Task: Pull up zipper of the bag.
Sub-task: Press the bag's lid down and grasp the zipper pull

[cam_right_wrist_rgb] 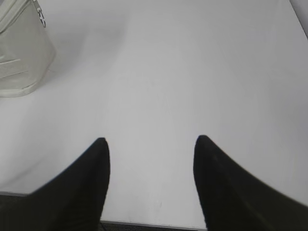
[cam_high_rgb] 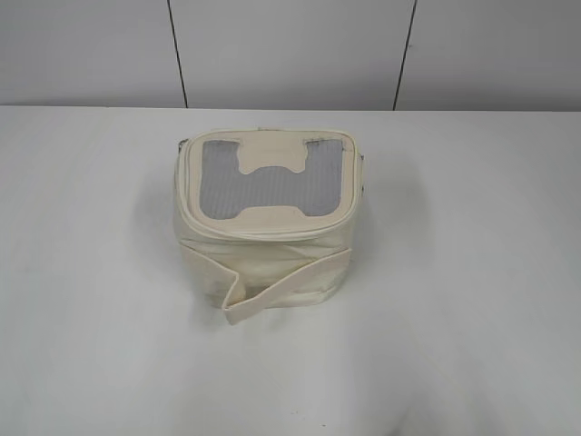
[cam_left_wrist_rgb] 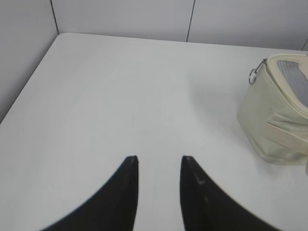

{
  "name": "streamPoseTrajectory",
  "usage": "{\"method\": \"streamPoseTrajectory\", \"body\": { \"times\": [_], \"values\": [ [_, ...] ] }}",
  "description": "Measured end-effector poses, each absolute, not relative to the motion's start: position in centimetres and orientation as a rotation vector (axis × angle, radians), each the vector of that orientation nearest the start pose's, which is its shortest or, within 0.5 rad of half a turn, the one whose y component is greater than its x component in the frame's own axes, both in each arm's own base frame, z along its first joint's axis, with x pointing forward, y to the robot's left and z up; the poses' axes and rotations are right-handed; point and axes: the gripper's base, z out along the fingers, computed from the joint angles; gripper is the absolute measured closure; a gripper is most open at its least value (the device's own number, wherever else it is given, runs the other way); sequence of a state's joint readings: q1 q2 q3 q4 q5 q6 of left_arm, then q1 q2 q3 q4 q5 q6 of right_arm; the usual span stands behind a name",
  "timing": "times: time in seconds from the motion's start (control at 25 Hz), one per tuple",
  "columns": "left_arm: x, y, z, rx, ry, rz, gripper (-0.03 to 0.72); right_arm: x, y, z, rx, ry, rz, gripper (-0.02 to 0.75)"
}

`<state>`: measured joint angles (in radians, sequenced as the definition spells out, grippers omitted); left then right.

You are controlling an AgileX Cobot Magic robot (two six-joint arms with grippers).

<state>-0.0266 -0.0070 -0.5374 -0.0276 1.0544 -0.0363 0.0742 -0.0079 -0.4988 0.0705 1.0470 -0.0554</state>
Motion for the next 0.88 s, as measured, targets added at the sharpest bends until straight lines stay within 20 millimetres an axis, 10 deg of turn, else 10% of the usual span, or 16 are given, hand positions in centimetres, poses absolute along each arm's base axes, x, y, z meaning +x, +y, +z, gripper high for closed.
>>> {"method": "streamPoseTrajectory", "body": {
  "times": [0.44,0.88],
  "values": [
    [-1.0,-0.2,28.8,-0.008,1.994,-0.073,0.447,3.7,2.6,31.1,-0.274,1.942,0.276,0.328],
    [-1.0,-0.2,28.8,-0.008,1.993,-0.073,0.447,24.3,6.5,31.7,-0.590,2.031,0.493,0.329]
  ]
}}
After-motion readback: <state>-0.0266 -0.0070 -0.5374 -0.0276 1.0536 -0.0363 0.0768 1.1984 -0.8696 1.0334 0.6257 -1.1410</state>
